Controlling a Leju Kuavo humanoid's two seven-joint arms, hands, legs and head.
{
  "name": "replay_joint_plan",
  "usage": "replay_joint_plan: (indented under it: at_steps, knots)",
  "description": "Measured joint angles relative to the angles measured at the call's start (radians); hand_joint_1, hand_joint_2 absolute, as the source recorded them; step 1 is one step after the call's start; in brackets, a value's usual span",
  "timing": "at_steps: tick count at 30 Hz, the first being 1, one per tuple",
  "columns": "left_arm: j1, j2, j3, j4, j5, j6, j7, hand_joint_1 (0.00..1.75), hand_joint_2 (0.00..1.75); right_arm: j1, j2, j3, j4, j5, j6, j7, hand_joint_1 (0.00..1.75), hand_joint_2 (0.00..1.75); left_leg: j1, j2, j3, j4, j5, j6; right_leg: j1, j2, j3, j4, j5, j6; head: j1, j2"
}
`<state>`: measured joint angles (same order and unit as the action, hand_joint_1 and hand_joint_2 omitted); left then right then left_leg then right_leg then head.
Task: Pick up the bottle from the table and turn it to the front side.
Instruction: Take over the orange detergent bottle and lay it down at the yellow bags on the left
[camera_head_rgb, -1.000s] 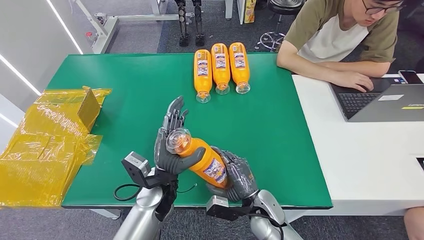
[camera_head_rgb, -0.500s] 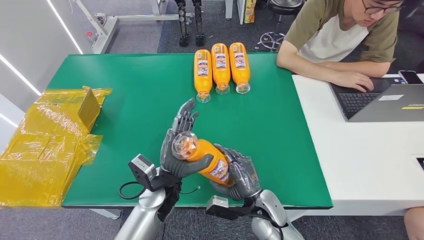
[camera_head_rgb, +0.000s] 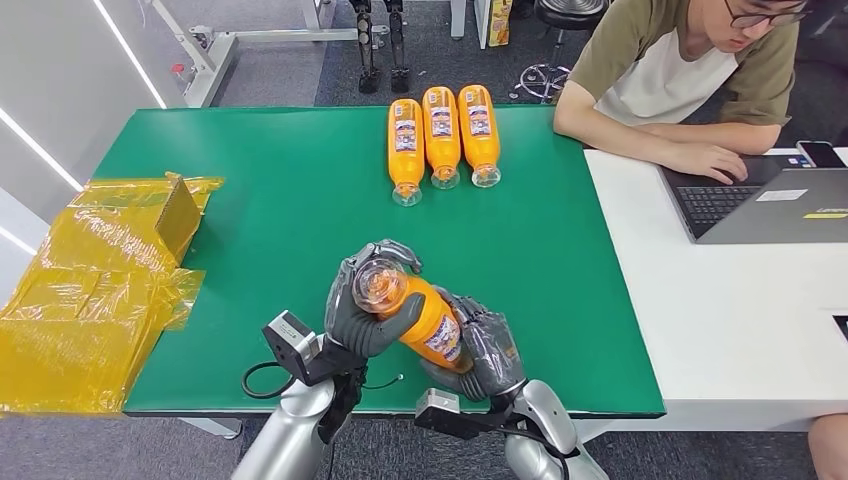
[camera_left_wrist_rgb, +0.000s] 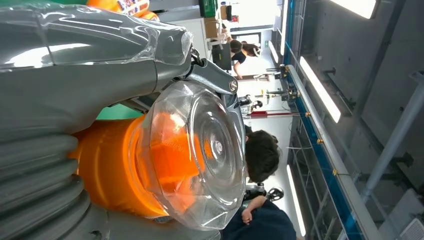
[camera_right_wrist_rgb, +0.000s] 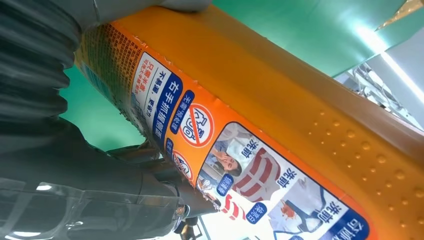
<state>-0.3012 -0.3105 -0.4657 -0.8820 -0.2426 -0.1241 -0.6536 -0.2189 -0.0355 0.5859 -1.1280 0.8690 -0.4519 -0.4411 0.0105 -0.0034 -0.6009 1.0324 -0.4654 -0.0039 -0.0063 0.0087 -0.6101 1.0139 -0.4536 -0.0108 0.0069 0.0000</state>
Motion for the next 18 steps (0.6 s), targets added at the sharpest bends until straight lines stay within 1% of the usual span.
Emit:
replay_joint_plan:
  at_steps: [2,3,6,7,15,18]
  knots:
    - [-0.001,0.000,-0.005,0.000,-0.001,0.005,-0.002,1.75,1.75,0.002,0.000,-0.003,-0.003,-0.003,-0.006,-0.006,1.75,1.75,0.000,0.000,0.000,0.000,0.000,0.000,0.000,0.000,0.000,0.000,0.000,0.000,0.000,0.000]
    - [-0.002,0.000,-0.007,0.000,-0.001,0.007,-0.003,1.75,1.75,0.002,0.000,-0.004,-0.004,-0.005,-0.009,-0.009,1.59,1.75,0.000,0.000,0.000,0.000,0.000,0.000,0.000,0.000,0.000,0.000,0.000,0.000,0.000,0.000]
    - [-0.003,0.000,-0.014,0.000,-0.003,0.015,-0.005,1.75,1.75,0.004,0.000,-0.005,-0.007,-0.015,-0.018,-0.015,0.28,1.75,0.000,0.000,0.000,0.000,0.000,0.000,0.000,0.000,0.000,0.000,0.000,0.000,0.000,0.000]
    - [-0.004,0.000,-0.015,0.000,-0.005,0.020,-0.004,1.75,1.75,0.004,0.001,-0.005,-0.009,-0.020,-0.023,-0.019,0.00,1.75,0.000,0.000,0.000,0.000,0.000,0.000,0.000,0.000,0.000,0.000,0.000,0.000,0.000,0.000]
    - [-0.005,-0.001,-0.020,0.000,-0.013,0.053,0.020,1.75,1.75,-0.001,0.039,0.004,-0.033,-0.112,-0.100,-0.056,0.00,1.75,0.000,0.000,0.000,0.000,0.000,0.000,0.000,0.000,0.000,0.000,0.000,0.000,0.000,0.000]
    - [-0.006,-0.002,-0.021,0.000,-0.013,0.082,0.038,1.75,1.75,-0.001,0.058,0.008,-0.040,-0.153,-0.136,-0.065,0.00,1.75,0.000,0.000,0.000,0.000,0.000,0.000,0.000,0.000,0.000,0.000,0.000,0.000,0.000,0.000]
